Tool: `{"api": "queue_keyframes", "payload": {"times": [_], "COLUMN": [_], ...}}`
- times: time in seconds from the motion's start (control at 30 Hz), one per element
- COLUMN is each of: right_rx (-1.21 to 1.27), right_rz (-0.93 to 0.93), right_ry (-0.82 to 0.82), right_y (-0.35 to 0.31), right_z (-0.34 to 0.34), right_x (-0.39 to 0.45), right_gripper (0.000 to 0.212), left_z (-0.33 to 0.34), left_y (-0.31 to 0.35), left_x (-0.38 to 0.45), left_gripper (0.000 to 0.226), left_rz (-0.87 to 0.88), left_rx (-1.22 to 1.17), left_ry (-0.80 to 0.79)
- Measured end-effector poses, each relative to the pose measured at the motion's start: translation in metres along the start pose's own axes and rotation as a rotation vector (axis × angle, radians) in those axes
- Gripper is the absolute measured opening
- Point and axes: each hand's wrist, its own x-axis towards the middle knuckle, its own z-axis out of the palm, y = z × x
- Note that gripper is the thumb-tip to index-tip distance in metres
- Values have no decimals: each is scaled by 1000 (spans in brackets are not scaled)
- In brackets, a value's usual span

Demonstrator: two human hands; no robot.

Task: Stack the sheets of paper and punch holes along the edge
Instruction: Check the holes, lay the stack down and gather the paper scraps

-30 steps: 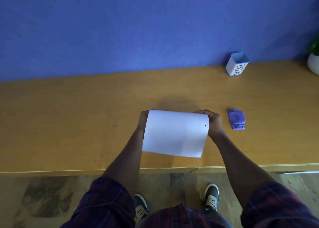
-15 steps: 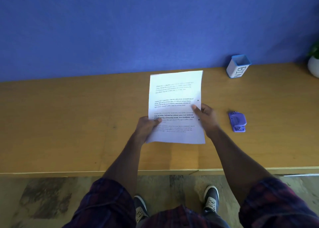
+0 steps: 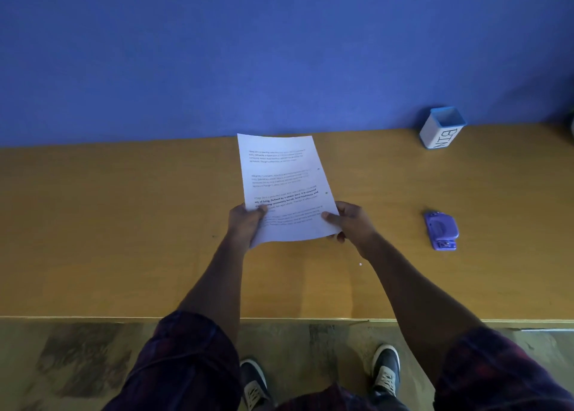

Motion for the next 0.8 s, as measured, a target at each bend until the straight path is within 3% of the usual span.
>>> {"api": "queue_keyframes", "payload": {"times": [0.23, 0.5, 0.6, 0.8], "right_rx": [-70, -84, -71, -72], "right_rz": [21, 90, 112, 100], "right_ry": [100, 181, 183, 152], "right_y": [1, -4, -8, -16], "right_z": [45, 86, 97, 110], "right_x": [28, 59, 70, 84], "right_gripper": [13, 7, 8, 12], "left_z": [-38, -66, -73, -78], "left_y": [4, -13, -21, -23], "left_x": [25, 48, 49, 61], "left_gripper": [6, 12, 26, 32], "left_rz": [47, -49, -72, -108], "left_rx": [83, 28, -22, 0], "left_ry": [40, 140, 208, 206]}}
